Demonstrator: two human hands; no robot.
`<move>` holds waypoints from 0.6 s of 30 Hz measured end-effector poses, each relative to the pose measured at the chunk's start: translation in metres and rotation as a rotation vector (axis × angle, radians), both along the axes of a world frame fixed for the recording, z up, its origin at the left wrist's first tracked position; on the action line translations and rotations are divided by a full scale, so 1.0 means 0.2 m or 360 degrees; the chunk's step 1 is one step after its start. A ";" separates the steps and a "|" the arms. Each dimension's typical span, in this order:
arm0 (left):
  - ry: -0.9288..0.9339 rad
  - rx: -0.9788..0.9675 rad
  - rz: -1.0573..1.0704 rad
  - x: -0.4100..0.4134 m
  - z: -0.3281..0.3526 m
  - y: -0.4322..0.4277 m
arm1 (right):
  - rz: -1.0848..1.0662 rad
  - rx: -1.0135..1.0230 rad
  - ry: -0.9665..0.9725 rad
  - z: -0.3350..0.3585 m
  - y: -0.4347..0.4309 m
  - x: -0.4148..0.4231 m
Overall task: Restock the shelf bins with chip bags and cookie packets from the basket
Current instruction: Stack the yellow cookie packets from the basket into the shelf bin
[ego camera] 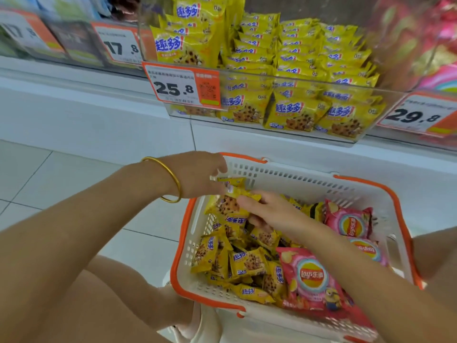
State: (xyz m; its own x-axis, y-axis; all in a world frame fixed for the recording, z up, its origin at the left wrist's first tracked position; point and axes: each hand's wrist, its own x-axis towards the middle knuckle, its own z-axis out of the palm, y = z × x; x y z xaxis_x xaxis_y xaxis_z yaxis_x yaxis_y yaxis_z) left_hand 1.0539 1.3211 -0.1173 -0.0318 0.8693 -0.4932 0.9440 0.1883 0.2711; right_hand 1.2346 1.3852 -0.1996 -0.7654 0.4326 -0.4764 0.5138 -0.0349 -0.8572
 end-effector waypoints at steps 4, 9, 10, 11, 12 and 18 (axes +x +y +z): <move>-0.0338 0.0187 0.0151 0.01 0.06 0.03 | -0.0104 -0.0093 0.0186 0.16 0.03 0.01; -0.0788 0.0385 0.0325 -0.05 0.20 0.02 | -0.0170 0.0004 0.0485 0.38 0.13 -0.01; -0.0839 0.0436 0.0362 -0.06 0.23 0.02 | -0.0131 0.0070 0.0511 0.43 0.15 -0.02; -0.0895 0.0491 0.0404 -0.06 0.25 0.01 | -0.0095 0.0145 0.0500 0.48 0.16 -0.03; -0.0948 0.0568 0.0463 -0.07 0.27 0.01 | -0.0091 0.0203 0.0493 0.51 0.18 -0.05; -0.1388 0.0727 0.0814 -0.09 0.36 0.01 | -0.0510 -0.0107 0.0858 0.62 0.14 -0.18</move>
State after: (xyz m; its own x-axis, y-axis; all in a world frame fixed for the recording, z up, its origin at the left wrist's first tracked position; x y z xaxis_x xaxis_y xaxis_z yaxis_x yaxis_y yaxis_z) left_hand 1.0355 1.3232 -0.0450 -0.2369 0.9587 -0.1575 0.2355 0.2139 0.9480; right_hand 1.1989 1.4129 -0.0752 -0.7427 0.6630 -0.0938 -0.0351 -0.1784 -0.9833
